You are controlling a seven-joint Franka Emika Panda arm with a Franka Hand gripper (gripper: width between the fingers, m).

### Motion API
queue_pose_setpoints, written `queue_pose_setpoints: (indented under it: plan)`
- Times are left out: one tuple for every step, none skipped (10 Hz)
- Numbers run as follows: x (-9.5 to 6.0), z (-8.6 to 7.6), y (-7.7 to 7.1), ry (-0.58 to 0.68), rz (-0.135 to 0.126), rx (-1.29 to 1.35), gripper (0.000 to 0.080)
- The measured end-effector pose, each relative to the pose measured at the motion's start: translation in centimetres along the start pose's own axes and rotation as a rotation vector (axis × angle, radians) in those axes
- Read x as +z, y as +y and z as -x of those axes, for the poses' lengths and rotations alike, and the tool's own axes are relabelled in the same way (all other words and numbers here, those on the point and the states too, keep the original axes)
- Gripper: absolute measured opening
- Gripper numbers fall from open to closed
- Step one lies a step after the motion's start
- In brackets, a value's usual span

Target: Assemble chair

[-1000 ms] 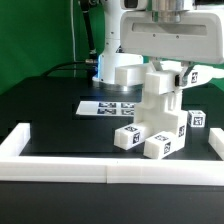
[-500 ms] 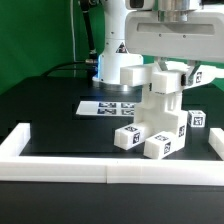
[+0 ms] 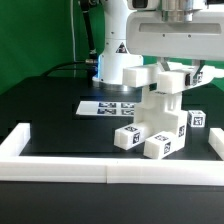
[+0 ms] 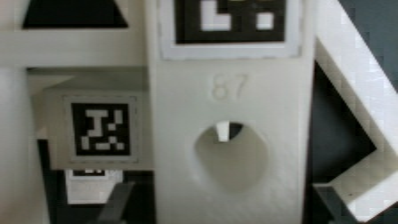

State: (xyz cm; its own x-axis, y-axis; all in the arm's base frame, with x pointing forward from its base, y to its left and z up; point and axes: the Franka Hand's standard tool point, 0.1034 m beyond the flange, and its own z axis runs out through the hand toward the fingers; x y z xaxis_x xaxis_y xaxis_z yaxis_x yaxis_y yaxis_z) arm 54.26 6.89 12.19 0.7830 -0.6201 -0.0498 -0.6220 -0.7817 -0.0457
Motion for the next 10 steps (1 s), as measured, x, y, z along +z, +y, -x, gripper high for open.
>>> queue_pose_setpoints:
  plan:
    - [0.01,0.0,0.0,0.0,0.0,-0.001,0.0289]
    - [0.04,-0.07,0.01,0.006,-0.003,-0.017,0.0289]
    - [0.07,-0.13,0.04,0.01,-0.004,-0.036,0.0289]
    - [0.04,-0.22,0.02,0.014,-0.007,-0.05,0.0289]
    - [0.02,-0.27,0.01,0.016,-0.008,-0.062,0.0289]
    - [0.04,-0.29,0.01,0.016,-0.008,-0.067,0.0289]
    - [0.08,-0.33,0.01,0.017,-0.007,-0.067,0.0289]
    - [0.07,-0.48,0.05,0.02,-0.009,-0.066,0.0289]
    - [0.05,-0.55,0.05,0.022,-0.01,-0.064,0.0289]
    - [0.05,-0.54,0.03,0.022,-0.01,-0.065,0.0289]
